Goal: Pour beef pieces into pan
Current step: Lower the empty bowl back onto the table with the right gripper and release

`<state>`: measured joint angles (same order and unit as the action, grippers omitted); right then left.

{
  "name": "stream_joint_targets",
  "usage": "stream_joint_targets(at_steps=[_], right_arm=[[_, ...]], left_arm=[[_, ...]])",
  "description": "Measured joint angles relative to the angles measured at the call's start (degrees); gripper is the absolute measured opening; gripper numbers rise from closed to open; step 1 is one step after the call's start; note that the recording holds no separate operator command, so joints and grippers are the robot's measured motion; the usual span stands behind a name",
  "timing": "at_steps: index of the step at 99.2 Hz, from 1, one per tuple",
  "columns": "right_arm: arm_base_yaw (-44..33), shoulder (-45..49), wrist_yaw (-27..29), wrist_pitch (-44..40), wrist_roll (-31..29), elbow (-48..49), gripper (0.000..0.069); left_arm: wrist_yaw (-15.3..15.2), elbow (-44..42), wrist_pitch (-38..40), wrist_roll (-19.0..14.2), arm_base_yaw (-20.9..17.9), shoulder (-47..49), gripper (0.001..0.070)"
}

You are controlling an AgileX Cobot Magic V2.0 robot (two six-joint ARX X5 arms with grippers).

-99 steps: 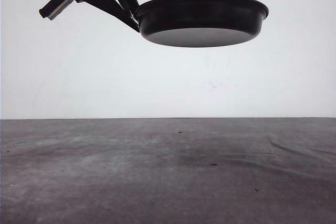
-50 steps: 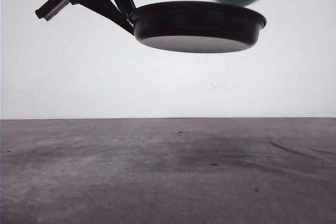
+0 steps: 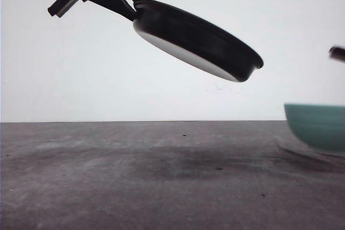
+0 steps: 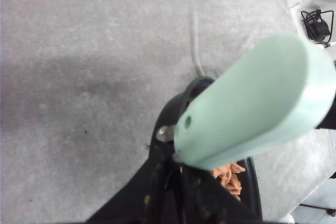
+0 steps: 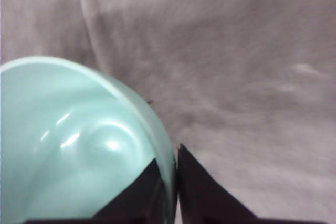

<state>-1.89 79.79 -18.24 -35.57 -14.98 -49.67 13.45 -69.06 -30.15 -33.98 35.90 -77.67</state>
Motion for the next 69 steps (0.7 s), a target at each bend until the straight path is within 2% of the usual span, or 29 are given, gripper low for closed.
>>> stream_joint_targets(at_steps=[11, 27, 58, 64, 69], right_arm=[[3.04, -1.22, 2.67, 3.56, 0.0, -0.26, 0.0017], [6.1, 0.28, 6.75, 4.37, -0.26, -0.33, 0.0017], [7.67, 6.36, 4.94, 3.43, -0.44, -0.46, 0.0022], [7.91, 6.54, 4.98, 3.39, -0.42, -0.46, 0.0085], [7.96, 6.62, 5.25, 3.32, -0.42, -0.46, 0.0204]], left_arm=[[0.04, 0.0, 0.0, 0.11, -0.02, 0.0, 0.0019], [0.04, 0.0, -0.02, 0.11, -0.48, 0.0, 0.0019], [0.0, 0.0, 0.0, 0.11, -0.55, 0.0, 0.0019], [-0.02, 0.0, 0.0, 0.11, -0.55, 0.0, 0.0019], [-0.02, 0.0, 0.0, 0.11, -0.63, 0.0, 0.0019]])
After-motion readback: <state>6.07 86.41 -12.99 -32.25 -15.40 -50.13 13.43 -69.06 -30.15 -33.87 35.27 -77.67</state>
